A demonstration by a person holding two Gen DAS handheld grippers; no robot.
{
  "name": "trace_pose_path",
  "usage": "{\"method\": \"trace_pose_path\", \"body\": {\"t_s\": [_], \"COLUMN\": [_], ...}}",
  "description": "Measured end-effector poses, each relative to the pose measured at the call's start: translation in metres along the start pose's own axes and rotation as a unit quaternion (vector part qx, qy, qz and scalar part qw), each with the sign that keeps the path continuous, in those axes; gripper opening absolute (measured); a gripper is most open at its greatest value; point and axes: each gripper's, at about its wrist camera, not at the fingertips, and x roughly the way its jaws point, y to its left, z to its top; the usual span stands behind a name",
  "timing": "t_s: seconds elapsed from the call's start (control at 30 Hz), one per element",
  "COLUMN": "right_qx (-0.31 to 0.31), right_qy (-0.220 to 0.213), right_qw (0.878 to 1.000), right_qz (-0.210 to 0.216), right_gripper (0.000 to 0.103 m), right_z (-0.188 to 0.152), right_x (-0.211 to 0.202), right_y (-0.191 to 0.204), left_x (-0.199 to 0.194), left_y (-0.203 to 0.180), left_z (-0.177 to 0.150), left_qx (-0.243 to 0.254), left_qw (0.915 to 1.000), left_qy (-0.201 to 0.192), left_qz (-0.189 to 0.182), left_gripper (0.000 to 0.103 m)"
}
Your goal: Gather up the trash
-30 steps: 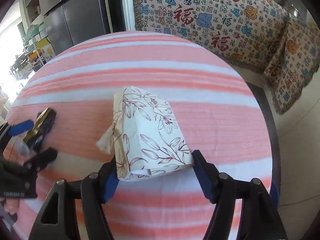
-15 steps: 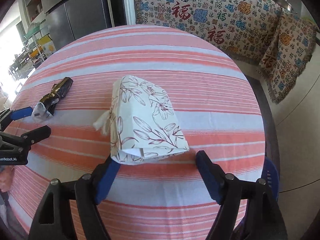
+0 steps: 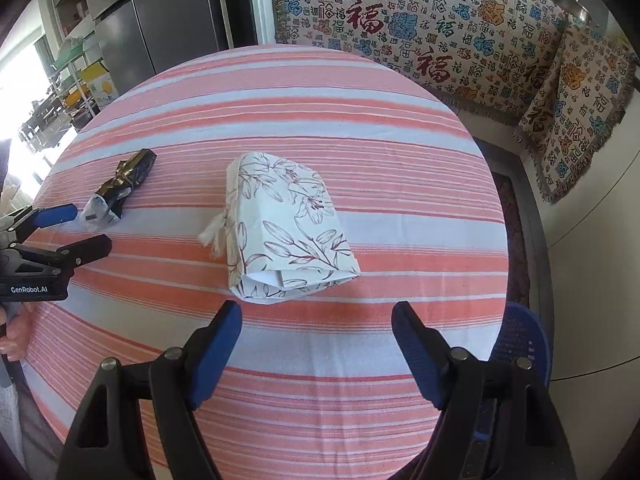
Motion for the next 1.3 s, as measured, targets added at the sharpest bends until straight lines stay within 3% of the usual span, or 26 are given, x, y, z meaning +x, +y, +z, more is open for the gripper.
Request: {"method": "trace_pose_path", "body": {"t_s": [0.13, 0.3, 0.4, 0.47, 0.5, 0.53, 0.57, 0.67, 0.9, 1.1, 1.3], "right_qx": [-0.017, -0.063, -0.078, -0.087, -0.092, -0.093, -0.084, -0.071, -0.026, 0.026, 0.121], "right_qy": [-0.002, 0.058, 0.093, 0.108, 0.117, 0.124, 0.126, 0.111, 0.073, 0.046, 0.034], "right_qw": [1.0, 0.996, 0.993, 0.99, 0.989, 0.988, 0.988, 0.991, 0.997, 0.998, 0.992], "right_qz": [0.011, -0.003, 0.01, -0.002, -0.004, -0.004, 0.0, 0.005, 0.022, 0.025, 0.0], "right_gripper": [0.079, 0.079, 0.079, 0.078, 0.068, 0.038, 0.038, 0.036, 0.036, 0.036, 0.036], "right_z": [0.022, 0.058, 0.069, 0.072, 0.072, 0.071, 0.07, 0.068, 0.051, 0.028, -0.011], "right_x": [-0.018, 0.006, 0.021, 0.031, 0.034, 0.036, 0.034, 0.021, -0.028, -0.06, -0.073], "right_y": [0.001, 0.019, 0.027, 0.032, 0.032, 0.031, 0.028, 0.018, -0.024, -0.08, -0.182], "left_x": [-0.01, 0.021, 0.033, 0.034, 0.033, 0.033, 0.031, 0.022, -0.003, -0.014, -0.004], "left_y": [0.005, -0.006, -0.011, -0.014, -0.015, -0.015, -0.015, -0.019, -0.063, -0.144, -0.247], "left_z": [0.017, 0.032, 0.035, 0.036, 0.034, 0.034, 0.032, 0.029, 0.025, 0.033, 0.043], "left_qx": [-0.012, -0.009, -0.019, -0.012, -0.007, -0.006, -0.006, -0.006, 0.001, 0.036, 0.091], "left_qw": [0.9982, 0.9995, 0.999, 0.9994, 0.9994, 0.9993, 0.9993, 0.9993, 0.9949, 0.9876, 0.9771], "left_qy": [-0.015, 0.012, 0.028, 0.026, 0.026, 0.025, 0.023, 0.011, -0.002, 0.005, 0.024], "left_qz": [-0.057, -0.028, -0.03, -0.021, -0.021, -0.025, -0.029, -0.035, -0.101, -0.153, -0.191], "left_gripper": [0.102, 0.1, 0.079, 0.055, 0.051, 0.047, 0.043, 0.041, 0.041, 0.041, 0.041]}}
